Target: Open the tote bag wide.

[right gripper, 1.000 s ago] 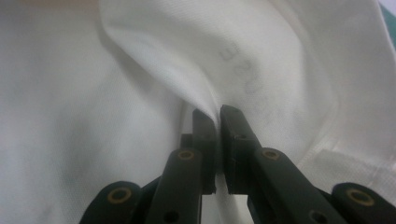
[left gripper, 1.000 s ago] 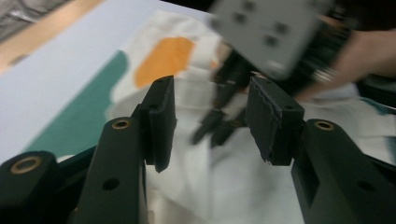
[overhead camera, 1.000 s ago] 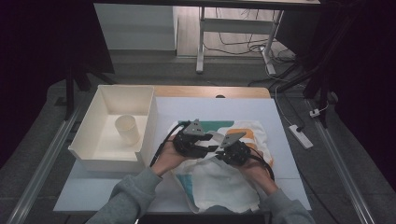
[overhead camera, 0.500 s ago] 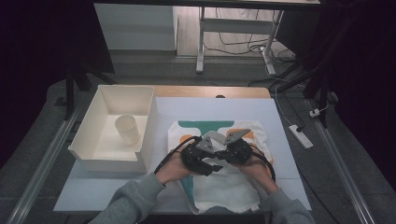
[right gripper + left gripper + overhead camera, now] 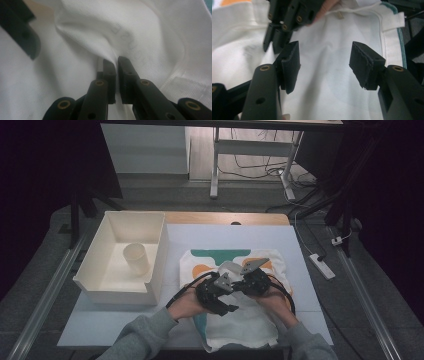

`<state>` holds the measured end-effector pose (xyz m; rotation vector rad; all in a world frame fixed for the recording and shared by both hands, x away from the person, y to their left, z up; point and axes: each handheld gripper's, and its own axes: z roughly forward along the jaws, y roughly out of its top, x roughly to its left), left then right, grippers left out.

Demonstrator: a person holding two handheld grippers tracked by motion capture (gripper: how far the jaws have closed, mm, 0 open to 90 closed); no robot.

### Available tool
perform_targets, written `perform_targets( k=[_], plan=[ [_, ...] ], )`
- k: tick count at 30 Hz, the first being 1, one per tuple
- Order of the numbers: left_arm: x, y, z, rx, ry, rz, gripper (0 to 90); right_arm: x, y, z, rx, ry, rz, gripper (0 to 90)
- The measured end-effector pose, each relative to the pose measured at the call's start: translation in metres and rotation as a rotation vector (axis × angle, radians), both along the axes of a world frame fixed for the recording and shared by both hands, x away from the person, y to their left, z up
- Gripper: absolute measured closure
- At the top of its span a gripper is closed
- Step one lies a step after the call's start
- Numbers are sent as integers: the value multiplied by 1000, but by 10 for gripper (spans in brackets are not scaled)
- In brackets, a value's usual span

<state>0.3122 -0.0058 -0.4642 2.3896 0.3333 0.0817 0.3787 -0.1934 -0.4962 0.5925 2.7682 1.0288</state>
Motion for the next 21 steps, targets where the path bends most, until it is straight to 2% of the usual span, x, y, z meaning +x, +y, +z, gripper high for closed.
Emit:
perform_targets(
  k=[7, 9, 12, 21],
  plan=[
    [-6, -11, -11, 77, -2, -57, 399, 1, -2, -1, 13, 11, -5, 854],
    [-7, -14, -16, 100, 10, -71, 387, 1, -2, -1, 10, 14, -8, 855],
    [-6, -18, -24, 148, 11, -70, 358, 1, -2, -1, 11, 12, -7, 855],
    [4, -18, -39, 170, 44, -63, 326, 2, -2, -1, 8, 11, -5, 855]
  ],
)
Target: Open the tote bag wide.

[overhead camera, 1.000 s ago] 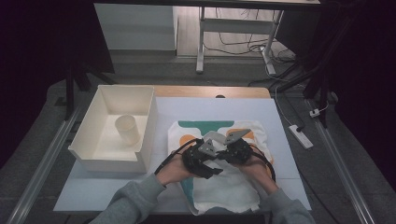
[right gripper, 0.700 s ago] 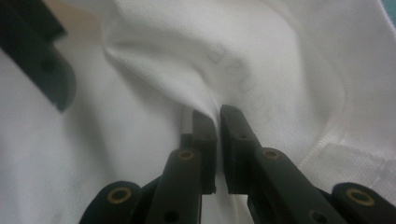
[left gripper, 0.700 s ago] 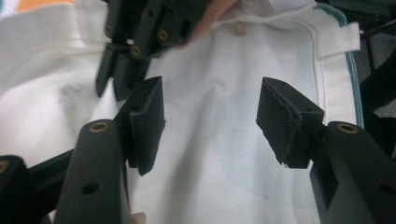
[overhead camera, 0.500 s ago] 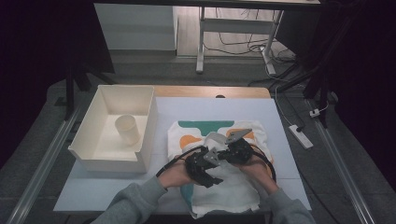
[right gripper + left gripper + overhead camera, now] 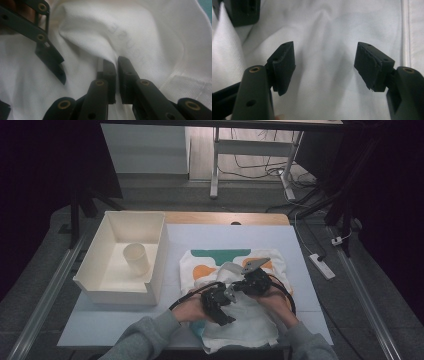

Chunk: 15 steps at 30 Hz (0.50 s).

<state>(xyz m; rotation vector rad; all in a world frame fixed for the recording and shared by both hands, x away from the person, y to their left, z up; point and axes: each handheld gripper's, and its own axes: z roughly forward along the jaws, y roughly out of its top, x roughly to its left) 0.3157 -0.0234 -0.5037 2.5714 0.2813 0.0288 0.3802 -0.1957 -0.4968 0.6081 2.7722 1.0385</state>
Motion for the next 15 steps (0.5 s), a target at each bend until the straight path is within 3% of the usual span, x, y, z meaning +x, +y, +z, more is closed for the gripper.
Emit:
perform_targets(
  k=[6, 8, 15],
  plan=[
    [2, -2, -6, 3, 3, 1, 337, 0, 0, 0, 3, 2, -6, 855],
    [1, -4, -10, 22, -8, 14, 381, 0, 0, 0, 1, 2, -4, 855],
    [6, -1, -11, 0, 2, 32, 604, 0, 0, 0, -1, 5, -6, 855]
  ],
)
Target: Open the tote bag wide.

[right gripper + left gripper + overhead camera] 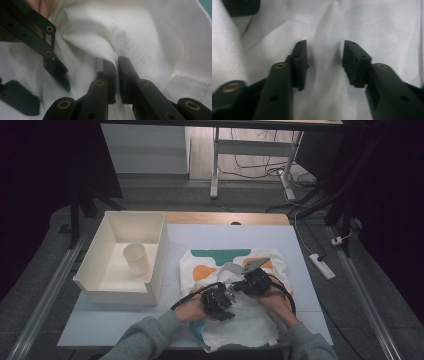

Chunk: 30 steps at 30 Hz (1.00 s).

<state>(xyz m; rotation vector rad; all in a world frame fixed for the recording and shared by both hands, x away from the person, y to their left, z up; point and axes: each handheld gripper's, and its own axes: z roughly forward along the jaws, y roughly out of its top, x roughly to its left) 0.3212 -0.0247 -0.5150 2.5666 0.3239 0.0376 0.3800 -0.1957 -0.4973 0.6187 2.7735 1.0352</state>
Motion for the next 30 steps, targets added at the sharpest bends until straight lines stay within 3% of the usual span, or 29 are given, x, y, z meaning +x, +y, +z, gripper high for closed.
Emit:
perform_targets(
  k=[6, 9, 15, 21, 30],
  plan=[
    [-2, -2, 0, 2, -27, -10, 803, 1, -1, 0, 1, 0, -1, 856],
    [-1, -2, 0, -4, -20, -13, 868, 1, -1, 0, 0, 1, -2, 856],
    [-7, -2, 4, 4, -69, -30, 891, -1, -2, 5, 5, -15, 2, 864],
    [-8, 13, 27, -86, -52, -51, 892, -5, -10, 27, 61, -52, -12, 873],
    [-18, 24, 44, -132, -77, -101, 892, -9, -11, 59, 76, -101, -72, 878]
  ],
)
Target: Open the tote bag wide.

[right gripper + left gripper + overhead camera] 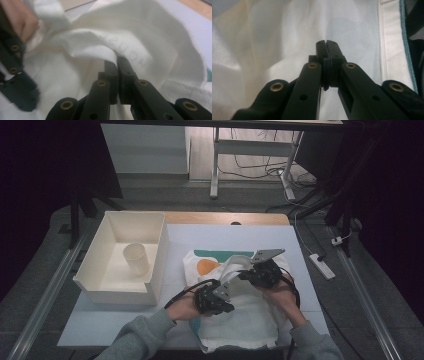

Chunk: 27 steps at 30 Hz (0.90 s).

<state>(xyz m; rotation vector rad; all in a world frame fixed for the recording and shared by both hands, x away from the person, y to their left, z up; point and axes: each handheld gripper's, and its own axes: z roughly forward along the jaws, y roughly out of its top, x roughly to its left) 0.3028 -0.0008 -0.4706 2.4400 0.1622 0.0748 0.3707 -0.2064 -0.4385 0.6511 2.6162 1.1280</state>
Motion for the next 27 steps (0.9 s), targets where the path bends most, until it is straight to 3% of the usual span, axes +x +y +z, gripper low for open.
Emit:
perform_targets(
  k=[15, 27],
  plan=[
    [2, 3, 2, -6, -13, 16, 892, 31, -3, -5, 42, 13, -114, 879],
    [6, 5, 1, -17, -17, 19, 892, 56, -1, -12, 45, 36, -140, 879]
  ],
)
